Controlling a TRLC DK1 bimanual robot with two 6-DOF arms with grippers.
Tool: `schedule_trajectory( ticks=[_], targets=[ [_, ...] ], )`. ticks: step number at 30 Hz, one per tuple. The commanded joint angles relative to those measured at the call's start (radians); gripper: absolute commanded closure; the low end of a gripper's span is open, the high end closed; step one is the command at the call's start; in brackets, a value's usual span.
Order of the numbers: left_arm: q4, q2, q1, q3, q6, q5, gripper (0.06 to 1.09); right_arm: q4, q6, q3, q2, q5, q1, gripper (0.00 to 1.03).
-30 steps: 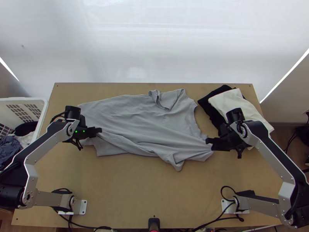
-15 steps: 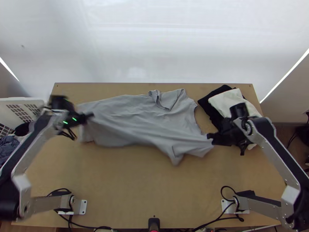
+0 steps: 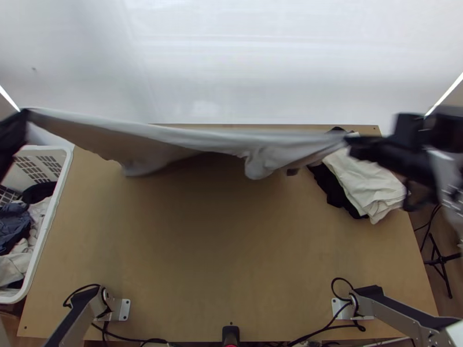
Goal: Fold the t-shirt
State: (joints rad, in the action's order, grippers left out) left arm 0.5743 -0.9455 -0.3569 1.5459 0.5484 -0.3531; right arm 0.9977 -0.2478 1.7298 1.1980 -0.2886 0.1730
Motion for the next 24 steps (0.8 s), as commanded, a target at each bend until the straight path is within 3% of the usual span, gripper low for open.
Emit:
schedule_trajectory(
  ticks=[1, 7, 13, 24],
  targets=[
    [-0.045, 0.234, -0.051, 0.029, 0.058, -0.038, 1.05, -0.082, -0.001, 0.249, -0.113, 0.011, -0.030, 1.00],
    [-0.045, 0.416, 0.009, -0.003, 0.117, -0.047, 1.05, -0.097, 0.008, 0.264, -0.304, 0.037, -0.086, 1.00],
    [0.013, 0.571, 0.073, -0.044, 0.130, -0.047, 1.05, 0.048, 0.061, 0.300, -0.434, 0.046, -0.133, 1.00],
    [0.053, 0.603, 0.093, -0.063, 0.130, -0.049, 1.05, 0.096, 0.087, 0.195, -0.538, 0.081, -0.122, 1.00]
  ],
)
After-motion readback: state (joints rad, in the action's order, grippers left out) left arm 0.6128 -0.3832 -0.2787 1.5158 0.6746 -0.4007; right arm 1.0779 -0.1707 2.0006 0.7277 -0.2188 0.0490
